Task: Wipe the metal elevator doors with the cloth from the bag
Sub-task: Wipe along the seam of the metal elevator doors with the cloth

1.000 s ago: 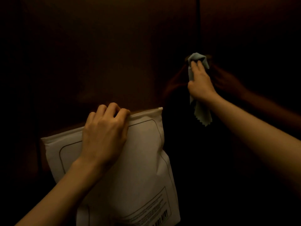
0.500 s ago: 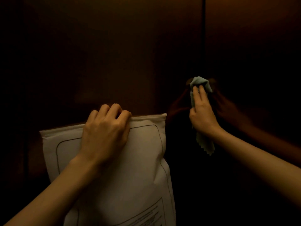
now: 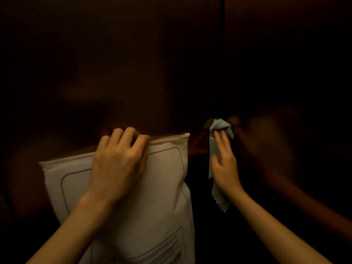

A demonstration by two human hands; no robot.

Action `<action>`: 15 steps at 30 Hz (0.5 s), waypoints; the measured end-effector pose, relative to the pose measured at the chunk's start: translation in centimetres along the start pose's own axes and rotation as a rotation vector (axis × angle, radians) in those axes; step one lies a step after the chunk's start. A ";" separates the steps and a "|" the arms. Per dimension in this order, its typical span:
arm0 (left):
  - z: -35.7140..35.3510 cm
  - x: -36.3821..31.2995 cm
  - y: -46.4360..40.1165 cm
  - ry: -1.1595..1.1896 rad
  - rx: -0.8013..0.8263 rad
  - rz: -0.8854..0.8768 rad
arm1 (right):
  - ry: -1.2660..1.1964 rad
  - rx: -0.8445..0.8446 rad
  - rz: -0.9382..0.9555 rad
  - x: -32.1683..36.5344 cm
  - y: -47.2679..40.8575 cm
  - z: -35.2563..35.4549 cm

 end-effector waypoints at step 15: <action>2.5 4.6 -5.2 0.197 0.312 0.053 | 0.353 0.232 -0.345 3.2 -0.5 1.5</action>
Point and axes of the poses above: each hand's wrist, its own y-axis away from the middle knuckle, its own z-axis out of the back of the hand, x = y × z, the point moved 8 cm from there along -y, towards the middle knuckle, and after that the axes turned 9 degrees about -z, right-handed, at the moved point
